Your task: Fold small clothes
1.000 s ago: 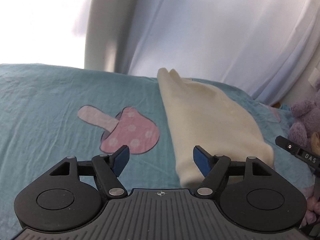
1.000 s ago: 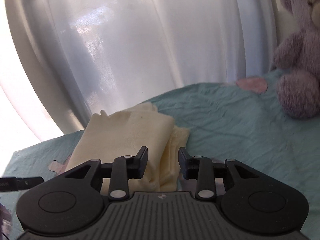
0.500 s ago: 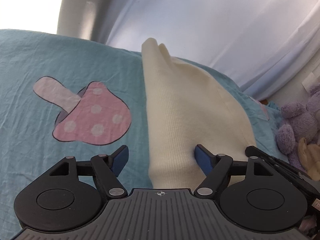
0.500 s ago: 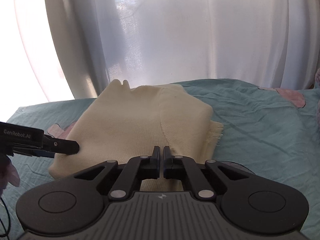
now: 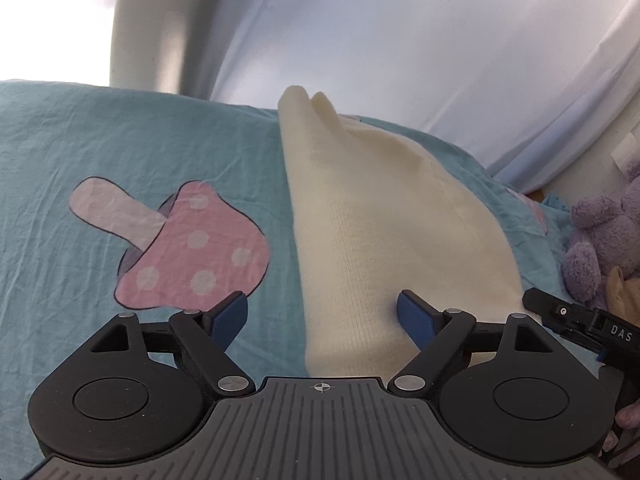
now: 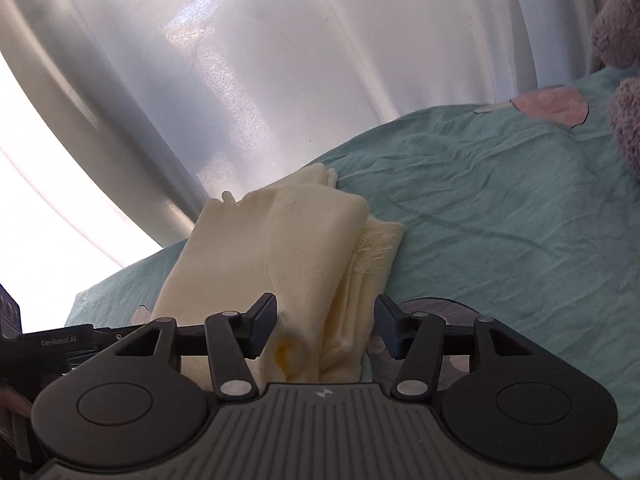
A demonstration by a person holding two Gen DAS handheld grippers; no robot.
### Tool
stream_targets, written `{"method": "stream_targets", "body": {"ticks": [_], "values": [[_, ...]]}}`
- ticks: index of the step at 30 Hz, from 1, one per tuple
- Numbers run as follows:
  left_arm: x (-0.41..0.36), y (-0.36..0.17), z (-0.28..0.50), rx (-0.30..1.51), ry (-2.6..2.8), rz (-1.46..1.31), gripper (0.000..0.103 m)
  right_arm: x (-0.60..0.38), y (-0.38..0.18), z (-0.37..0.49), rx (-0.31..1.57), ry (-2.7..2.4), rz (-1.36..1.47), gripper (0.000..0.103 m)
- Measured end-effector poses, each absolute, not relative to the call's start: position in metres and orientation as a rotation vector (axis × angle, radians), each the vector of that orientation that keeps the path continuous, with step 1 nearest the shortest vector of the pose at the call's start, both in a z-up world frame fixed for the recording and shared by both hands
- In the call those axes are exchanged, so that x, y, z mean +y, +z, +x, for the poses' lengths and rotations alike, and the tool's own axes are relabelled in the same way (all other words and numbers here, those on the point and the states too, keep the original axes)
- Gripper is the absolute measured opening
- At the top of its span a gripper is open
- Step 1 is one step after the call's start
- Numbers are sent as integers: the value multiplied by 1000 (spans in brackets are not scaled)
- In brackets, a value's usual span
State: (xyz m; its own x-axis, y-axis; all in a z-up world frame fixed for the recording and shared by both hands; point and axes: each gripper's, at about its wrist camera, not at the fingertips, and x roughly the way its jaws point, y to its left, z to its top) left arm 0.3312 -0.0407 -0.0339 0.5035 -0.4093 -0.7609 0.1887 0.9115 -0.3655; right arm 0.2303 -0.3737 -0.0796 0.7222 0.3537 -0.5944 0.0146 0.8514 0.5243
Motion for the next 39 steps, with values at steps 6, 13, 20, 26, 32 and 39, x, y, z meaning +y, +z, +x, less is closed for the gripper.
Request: {"method": "stream_targets", "body": {"ticks": [6,13,20,26,32,39], "values": [[-31,-35,342,984,-406,-332,87,-387,-95,251,791,264,680,58],[-7,-62,373,1056,-483,-567,86,-401,-111,278,817,303,802,60],[-11,-78,393,1064,-583,-664,76,-410,-116,304,824,353,834,60],[-12,-81,395,1070,-632,-660,76,-415,-114,311,857,329,777,61],[-7,-85,398,1068,-653,-690,76,-429,-121,309,878,378,818,60],[-5,-85,398,1062,-663,-664,74,-414,-131,324,903,470,877,56]]}}
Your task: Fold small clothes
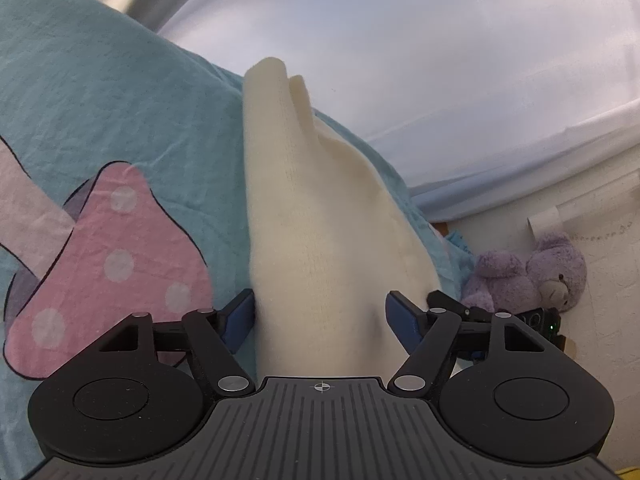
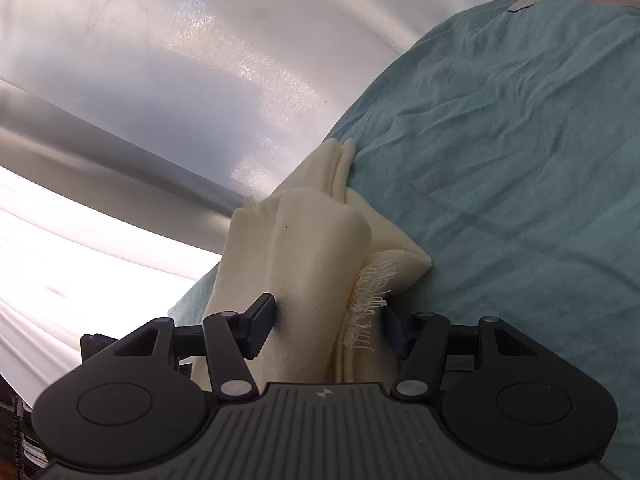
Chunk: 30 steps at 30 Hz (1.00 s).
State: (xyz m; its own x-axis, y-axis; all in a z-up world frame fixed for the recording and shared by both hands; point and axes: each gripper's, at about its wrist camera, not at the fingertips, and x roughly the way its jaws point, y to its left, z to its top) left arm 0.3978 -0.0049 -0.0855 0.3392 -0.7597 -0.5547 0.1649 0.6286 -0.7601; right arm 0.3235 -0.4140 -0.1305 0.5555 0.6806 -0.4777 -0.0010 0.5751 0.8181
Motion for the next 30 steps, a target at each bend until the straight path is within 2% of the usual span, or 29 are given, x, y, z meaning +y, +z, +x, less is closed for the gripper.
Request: {"method": "stream_targets", "body": {"ticks": [4,7,9,11,12,13,22,30], "values": [[-4,-90,400,1052,-669,-696,74,-413,-138,329,899,505,954,54],[-5,-92,404,1040,-674,-743,84,-407,-138,335,901,528,951,54],[-7,-91,405,1028,-664,-744,83,-399,-139,340,911,538,951,54],[-12,-89,404,1016,-635,-704,71,-389,-136,345,922,537,913,52],[-14,-89,404,1017,-608,-667,56,-384,-135,346,927,531,892,48],[-15,-88,404,1016,-605,-658,54,-380,-133,347,927,525,873,47],[-14,-64,390,986,-556,-636,41,-357,-104,338,879,476,751,40],[26,-8,346,918,-470,-577,41,-320,-58,321,828,614,722,39]]}}
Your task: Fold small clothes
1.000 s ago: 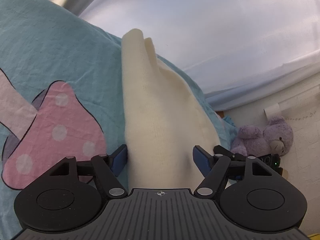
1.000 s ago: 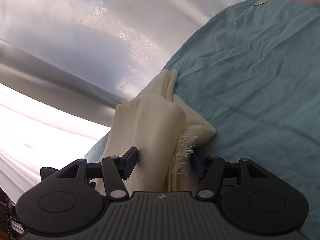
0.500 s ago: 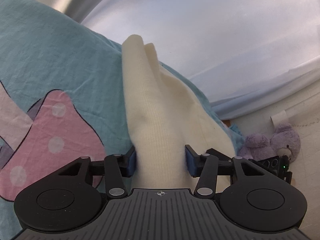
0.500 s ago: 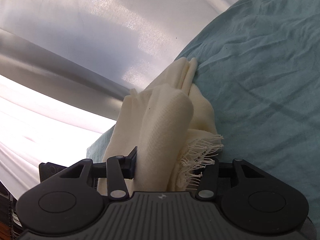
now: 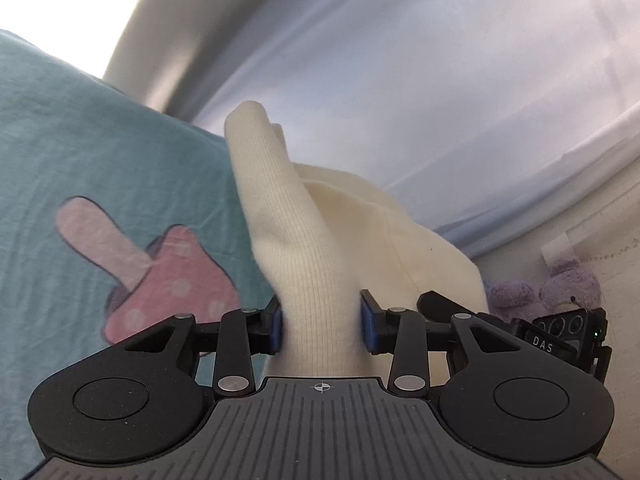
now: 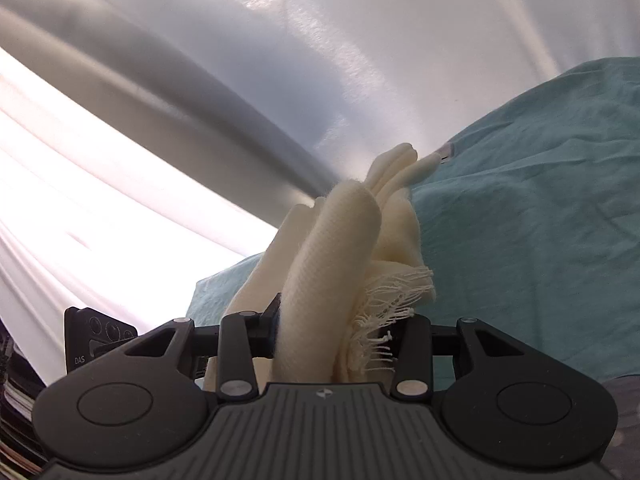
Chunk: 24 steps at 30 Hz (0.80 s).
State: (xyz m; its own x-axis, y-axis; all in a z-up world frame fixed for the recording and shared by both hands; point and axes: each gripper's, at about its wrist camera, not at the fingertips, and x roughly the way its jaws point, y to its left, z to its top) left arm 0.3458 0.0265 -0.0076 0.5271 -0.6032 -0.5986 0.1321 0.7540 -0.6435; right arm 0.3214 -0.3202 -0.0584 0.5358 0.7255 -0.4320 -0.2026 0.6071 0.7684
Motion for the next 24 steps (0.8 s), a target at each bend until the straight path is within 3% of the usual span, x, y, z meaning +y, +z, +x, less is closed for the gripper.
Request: {"method": "stream_targets", "body": {"ticks": [4,8,9,12,14,15,16,18,24], "values": [[55,-6,319,910,-365,-484,44,-289,-65,312,855,691,729,40],[80,-20,297,940,-149,-374,44,-265,-78,303,942,604,620,49],[92,-21,290,918,-127,-379,53,-267,-76,298,923,550,582,49],[101,-9,277,835,-30,-389,56,-275,-58,281,813,426,500,49],[97,-2,276,773,-2,-386,67,-271,-40,272,738,401,466,49],[94,1,277,744,21,-396,76,-264,-31,270,707,418,451,48],[88,2,279,717,46,-402,79,-253,-23,269,678,441,437,47],[75,0,285,676,113,-368,82,-226,-16,268,654,468,435,34],[51,-22,305,657,212,-315,83,-153,-49,276,662,378,286,31]]}}
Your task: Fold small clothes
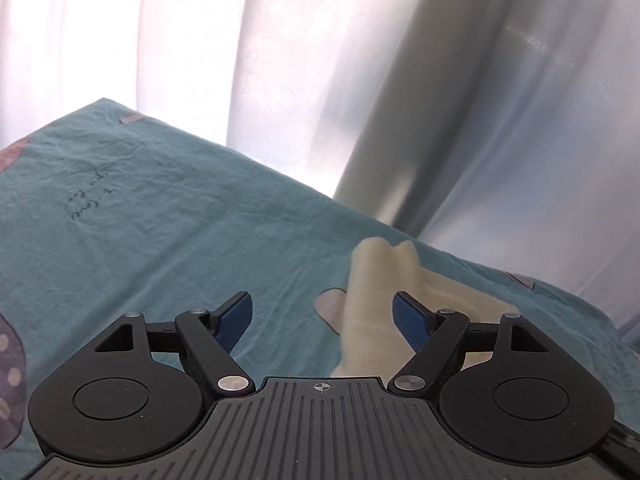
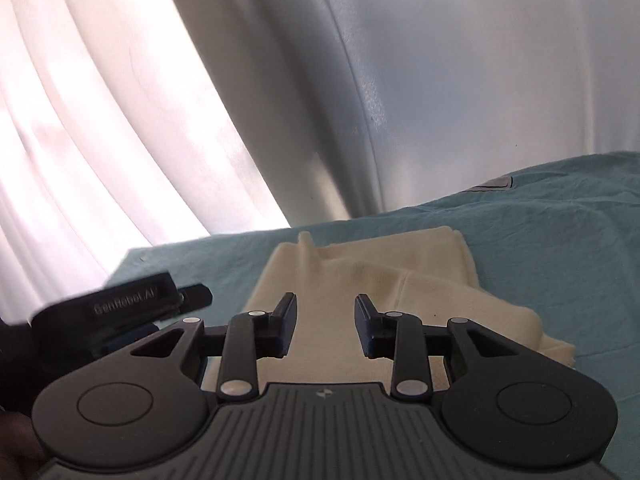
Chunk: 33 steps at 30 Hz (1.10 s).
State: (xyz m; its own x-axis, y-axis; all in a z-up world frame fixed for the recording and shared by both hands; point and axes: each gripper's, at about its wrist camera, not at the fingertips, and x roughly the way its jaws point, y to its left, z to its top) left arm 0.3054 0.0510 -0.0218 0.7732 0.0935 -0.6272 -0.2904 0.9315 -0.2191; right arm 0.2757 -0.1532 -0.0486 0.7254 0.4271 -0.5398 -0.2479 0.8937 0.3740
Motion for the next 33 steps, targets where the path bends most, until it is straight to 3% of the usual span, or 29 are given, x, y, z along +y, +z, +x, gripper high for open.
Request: {"method": "stream_targets", "body": {"ticks": [5,13,25,31,33], "values": [[17,-41,316,652,155,-201,84,-157,-83,281,678,231,62,26],[-1,-63,330,715,130,-132,91,-193,-97,281,635,94,125,24],[34,-35,340,695,247,-272,93,-171,-42,276,572,225,50,28],[20,-47,367,740,260,-216,93,-134,-67,328,714,345,6,30],[18,-56,372,768,270,-212,94,-133,-76,336,729,309,-6,25]]}}
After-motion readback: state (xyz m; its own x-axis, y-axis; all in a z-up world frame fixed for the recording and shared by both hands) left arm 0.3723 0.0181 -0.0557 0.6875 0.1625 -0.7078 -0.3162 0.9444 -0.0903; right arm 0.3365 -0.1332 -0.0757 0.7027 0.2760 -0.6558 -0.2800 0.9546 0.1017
